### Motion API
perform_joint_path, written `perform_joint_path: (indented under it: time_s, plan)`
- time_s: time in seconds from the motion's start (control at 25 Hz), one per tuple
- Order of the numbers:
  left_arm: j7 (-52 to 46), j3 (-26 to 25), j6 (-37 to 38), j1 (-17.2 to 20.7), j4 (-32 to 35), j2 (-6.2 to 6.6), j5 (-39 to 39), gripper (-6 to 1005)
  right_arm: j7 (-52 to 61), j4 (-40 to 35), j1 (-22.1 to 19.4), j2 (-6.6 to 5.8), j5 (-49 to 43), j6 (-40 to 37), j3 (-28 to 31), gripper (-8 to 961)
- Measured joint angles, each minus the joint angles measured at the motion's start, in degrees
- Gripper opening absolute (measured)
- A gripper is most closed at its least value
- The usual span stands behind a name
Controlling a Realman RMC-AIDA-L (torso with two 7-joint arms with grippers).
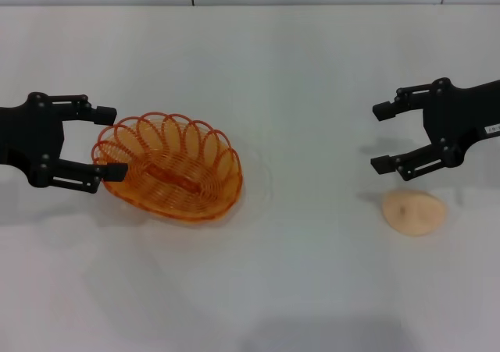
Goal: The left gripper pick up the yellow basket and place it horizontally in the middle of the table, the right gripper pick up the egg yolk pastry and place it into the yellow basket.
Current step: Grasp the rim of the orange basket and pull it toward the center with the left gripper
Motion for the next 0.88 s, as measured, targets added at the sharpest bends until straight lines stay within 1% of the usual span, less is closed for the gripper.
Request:
perform_joint_path:
  time_s: [0.2, 0.52, 0.68, 0.76, 0.88]
  plan:
    - [-0.2, 0.0, 0.0, 0.0, 0.0, 0.00, 0.0, 874, 0.4, 0.0, -0.4, -0.42, 0.0, 0.4, 0.1, 853]
    - [-0.6, 0.0, -0.1, -0.2, 0.1, 0.00, 0.0, 875, -0.1, 0.0, -0.5, -0.46, 0.1, 0.4, 0.1, 853]
    - [-1.3, -0.1, -0.2, -0.2, 0.5, -0.03, 0.0, 875, -0.4, 0.0, -0.5, -0.29, 0.2, 0.4, 0.1, 852]
    - [-3.9, -0.1, -0.2, -0.1, 2.4, -0.34, 0.0, 875, -0.6, 0.0, -0.6, -0.18, 0.2, 0.5, 0.1, 852]
    - [-12.4, 0.1, -0.1, 0.2, 8.8, -1.56, 1.0, 874, -0.7, 0.0, -0.7, -0.18, 0.2, 0.7, 0.1, 852]
